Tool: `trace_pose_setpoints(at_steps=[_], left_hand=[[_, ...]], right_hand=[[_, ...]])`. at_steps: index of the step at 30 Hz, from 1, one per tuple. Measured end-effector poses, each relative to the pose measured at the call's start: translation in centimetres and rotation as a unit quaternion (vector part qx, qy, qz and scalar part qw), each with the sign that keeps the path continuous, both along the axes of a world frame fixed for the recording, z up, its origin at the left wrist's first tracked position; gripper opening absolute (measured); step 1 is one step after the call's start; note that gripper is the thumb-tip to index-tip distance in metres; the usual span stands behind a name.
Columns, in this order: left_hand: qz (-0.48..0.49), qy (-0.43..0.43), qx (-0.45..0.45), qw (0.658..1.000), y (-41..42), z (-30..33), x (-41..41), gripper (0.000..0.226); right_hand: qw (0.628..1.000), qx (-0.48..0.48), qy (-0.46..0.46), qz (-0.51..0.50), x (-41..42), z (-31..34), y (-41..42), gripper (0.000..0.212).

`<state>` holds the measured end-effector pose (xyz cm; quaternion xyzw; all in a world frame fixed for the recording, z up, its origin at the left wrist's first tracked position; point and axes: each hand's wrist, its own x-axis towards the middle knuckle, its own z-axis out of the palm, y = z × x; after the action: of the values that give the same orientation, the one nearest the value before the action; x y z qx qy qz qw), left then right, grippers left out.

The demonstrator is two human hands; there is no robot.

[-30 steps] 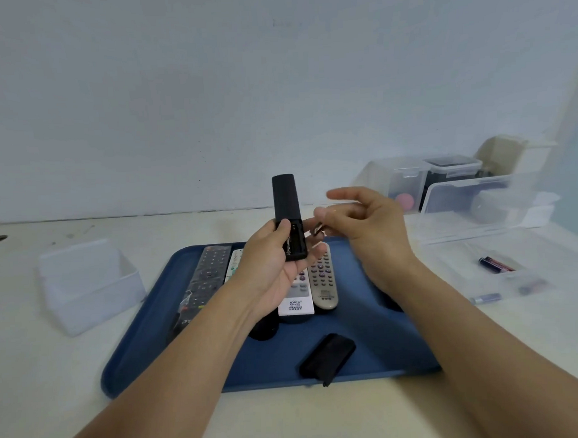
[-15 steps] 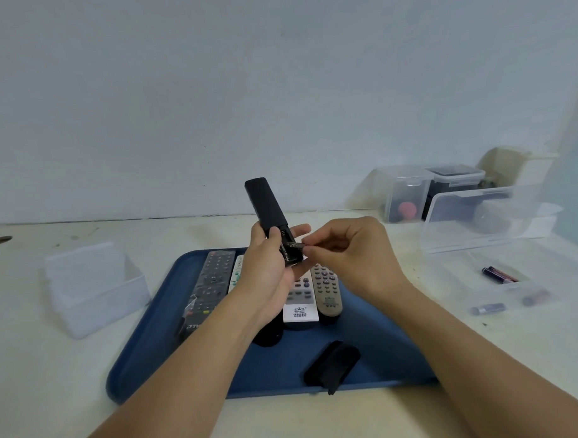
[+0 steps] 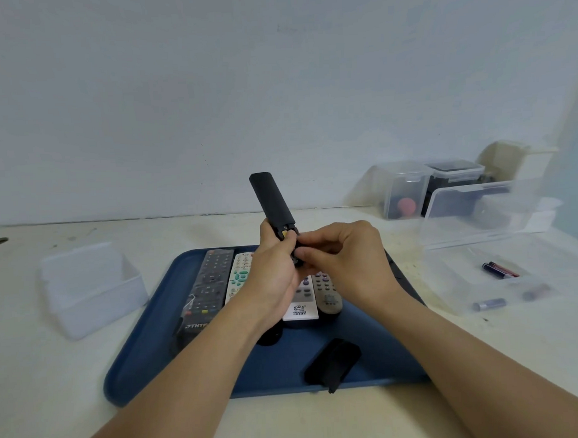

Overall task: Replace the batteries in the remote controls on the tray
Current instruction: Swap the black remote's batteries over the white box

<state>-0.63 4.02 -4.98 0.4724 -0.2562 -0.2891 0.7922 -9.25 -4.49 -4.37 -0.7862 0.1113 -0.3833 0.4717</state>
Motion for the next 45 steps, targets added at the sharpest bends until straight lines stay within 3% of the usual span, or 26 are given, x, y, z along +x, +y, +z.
trace_pose_setpoints(at_steps=[4, 8, 17, 27, 30, 32, 34, 38, 45], left_hand=[[-0.051, 0.034, -0.03, 0.998, 0.5, 0.3, -0.1, 0.03], [-0.076, 0.036, -0.028, 0.996, 0.5, 0.3, -0.2, 0.033], [-0.134, 0.029, 0.003, 0.991, 0.7, 0.1, -0.7, 0.03], [-0.157, 0.012, 0.021, 0.987, 1.1, 0.5, -0.6, 0.032], [-0.124, 0.003, 0.018, 0.992, 1.1, 0.9, -0.3, 0.038], [-0.07, 0.004, 0.028, 0.997, 1.0, 1.2, 0.2, 0.041], [-0.032, 0.02, 0.031, 0.999, 1.2, 1.2, 0.9, 0.041], [-0.023, 0.03, 0.025, 0.999, 1.2, 0.6, 1.3, 0.041], [-0.033, 0.029, 0.01, 0.999, 1.2, 0.8, 1.2, 0.03]], right_hand=[[1.0, -0.008, -0.001, 0.011, -0.2, 0.6, -0.5, 0.022], [0.997, 0.072, 0.016, 0.033, -0.4, 0.8, -1.3, 0.029], [0.982, 0.153, 0.1, 0.057, -1.2, 1.3, -2.5, 0.028], [0.995, 0.056, 0.076, 0.007, -1.1, 1.4, -3.1, 0.019], [0.995, 0.058, 0.044, 0.067, -2.0, 2.3, -3.0, 0.018], [0.972, 0.025, 0.107, 0.206, -3.3, 3.4, -2.9, 0.014], [0.915, -0.052, 0.248, 0.315, -4.3, 4.2, -1.9, 0.014], [0.823, -0.189, 0.415, 0.339, -4.7, 4.5, 0.7, 0.037], [0.803, -0.195, 0.466, 0.316, -5.1, 4.6, 1.0, 0.037]])
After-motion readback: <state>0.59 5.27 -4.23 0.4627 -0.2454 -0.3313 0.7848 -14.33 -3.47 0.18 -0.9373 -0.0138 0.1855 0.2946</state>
